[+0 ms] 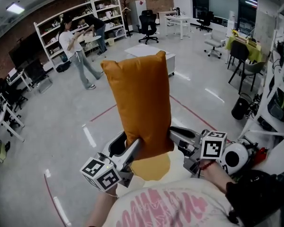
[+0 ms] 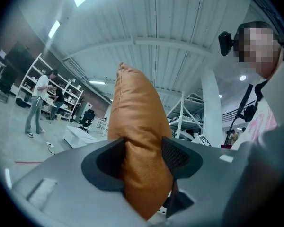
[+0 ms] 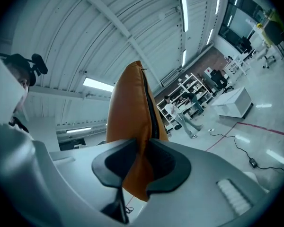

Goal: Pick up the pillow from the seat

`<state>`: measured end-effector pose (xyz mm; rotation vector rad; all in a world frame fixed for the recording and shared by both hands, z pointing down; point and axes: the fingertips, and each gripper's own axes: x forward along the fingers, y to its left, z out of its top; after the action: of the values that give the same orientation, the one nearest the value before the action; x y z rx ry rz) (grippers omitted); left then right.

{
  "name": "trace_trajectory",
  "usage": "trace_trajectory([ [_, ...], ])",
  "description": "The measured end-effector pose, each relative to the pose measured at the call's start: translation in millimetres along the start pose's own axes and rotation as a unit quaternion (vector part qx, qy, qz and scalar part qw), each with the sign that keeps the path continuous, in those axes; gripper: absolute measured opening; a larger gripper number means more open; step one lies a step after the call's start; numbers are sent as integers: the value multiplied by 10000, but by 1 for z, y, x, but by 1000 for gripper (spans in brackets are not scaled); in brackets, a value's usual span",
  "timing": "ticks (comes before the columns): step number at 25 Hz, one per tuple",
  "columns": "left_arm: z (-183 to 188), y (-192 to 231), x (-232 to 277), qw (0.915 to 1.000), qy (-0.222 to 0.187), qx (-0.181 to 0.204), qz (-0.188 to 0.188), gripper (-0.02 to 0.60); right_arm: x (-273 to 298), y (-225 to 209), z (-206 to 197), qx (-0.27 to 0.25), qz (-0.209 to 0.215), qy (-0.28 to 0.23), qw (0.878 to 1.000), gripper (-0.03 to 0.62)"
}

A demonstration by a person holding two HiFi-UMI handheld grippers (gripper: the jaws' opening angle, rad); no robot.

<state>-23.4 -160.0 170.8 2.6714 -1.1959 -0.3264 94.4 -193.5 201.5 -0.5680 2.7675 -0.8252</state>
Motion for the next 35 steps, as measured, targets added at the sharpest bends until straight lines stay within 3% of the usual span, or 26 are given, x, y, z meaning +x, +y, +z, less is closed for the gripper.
trace_trajectory([
  [10, -24, 0, -1, 9979, 516, 381, -42, 258, -2, -13, -14, -224, -88, 293, 9993, 74],
  [35, -31, -2, -3, 9973, 637, 377, -14, 258, -4, -12, -21, -338, -129, 416, 9985, 66],
])
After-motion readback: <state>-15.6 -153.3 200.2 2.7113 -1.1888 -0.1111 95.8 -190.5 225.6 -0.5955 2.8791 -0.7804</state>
